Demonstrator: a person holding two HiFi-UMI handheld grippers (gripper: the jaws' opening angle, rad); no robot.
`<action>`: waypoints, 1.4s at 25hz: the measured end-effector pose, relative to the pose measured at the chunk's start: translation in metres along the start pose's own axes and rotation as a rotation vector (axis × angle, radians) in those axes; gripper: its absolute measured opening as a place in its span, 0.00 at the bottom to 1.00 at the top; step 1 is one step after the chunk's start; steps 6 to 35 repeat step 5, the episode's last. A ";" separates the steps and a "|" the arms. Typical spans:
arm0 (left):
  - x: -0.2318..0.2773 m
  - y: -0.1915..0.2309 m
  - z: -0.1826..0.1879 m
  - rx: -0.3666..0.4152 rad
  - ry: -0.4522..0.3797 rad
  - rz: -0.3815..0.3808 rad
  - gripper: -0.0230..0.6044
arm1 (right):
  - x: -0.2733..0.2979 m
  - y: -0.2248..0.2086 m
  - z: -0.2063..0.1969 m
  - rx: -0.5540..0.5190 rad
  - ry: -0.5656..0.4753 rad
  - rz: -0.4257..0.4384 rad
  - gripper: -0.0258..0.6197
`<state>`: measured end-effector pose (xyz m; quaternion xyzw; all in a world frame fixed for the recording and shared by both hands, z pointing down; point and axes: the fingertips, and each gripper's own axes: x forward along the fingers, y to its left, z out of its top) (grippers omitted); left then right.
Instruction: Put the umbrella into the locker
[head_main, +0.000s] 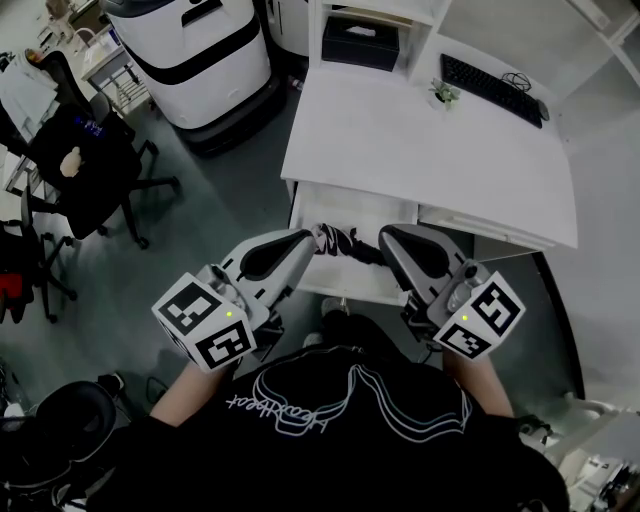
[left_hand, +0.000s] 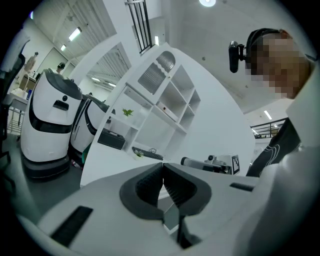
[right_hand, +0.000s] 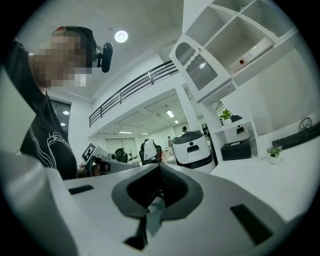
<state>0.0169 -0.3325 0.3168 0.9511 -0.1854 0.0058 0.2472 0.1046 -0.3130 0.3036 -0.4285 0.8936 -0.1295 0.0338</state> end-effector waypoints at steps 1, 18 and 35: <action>-0.002 -0.001 -0.002 0.003 0.001 0.000 0.05 | -0.001 0.002 -0.002 0.001 0.000 -0.002 0.04; -0.008 -0.002 -0.009 0.011 0.006 0.000 0.05 | -0.003 0.008 -0.009 0.005 0.003 -0.006 0.04; -0.008 -0.002 -0.009 0.011 0.006 0.000 0.05 | -0.003 0.008 -0.009 0.005 0.003 -0.006 0.04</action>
